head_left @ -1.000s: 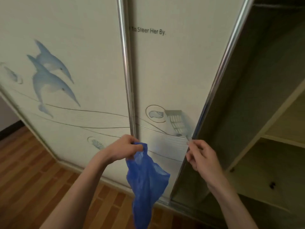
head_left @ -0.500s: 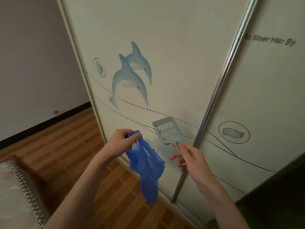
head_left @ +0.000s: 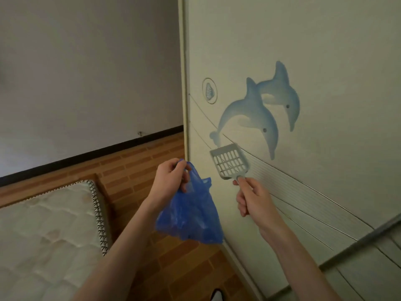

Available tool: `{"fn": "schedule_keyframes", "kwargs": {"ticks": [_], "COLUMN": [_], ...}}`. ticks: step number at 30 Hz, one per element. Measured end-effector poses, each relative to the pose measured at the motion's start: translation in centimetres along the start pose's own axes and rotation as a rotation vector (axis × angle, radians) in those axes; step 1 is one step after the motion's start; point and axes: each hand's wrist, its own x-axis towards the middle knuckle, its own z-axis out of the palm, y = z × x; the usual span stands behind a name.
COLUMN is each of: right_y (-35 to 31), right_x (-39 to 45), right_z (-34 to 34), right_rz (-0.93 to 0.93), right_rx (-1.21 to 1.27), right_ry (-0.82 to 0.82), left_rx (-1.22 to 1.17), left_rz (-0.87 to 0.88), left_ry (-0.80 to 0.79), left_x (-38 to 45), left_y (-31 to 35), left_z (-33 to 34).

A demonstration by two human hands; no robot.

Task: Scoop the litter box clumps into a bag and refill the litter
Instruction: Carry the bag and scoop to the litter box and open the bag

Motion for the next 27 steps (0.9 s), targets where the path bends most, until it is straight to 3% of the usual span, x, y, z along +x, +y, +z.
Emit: {"fn": "schedule_keyframes", "kwargs": {"ticks": [23,27], "right_y": [-3.3,-4.1], "right_x": [30.3,34.2], "right_z": [19.4,22.9], "right_rz": [0.025,0.099], "right_rx": [0.028,0.039], "right_ry": [-0.565,-0.558], "left_rx": [-0.103,-0.186], "left_rz": [-0.156,-0.188], "left_ry": [0.577,0.695], "left_x": [19.5,23.0], "left_y": [-4.0,-4.7], "left_z": [-15.9,-18.6]}}
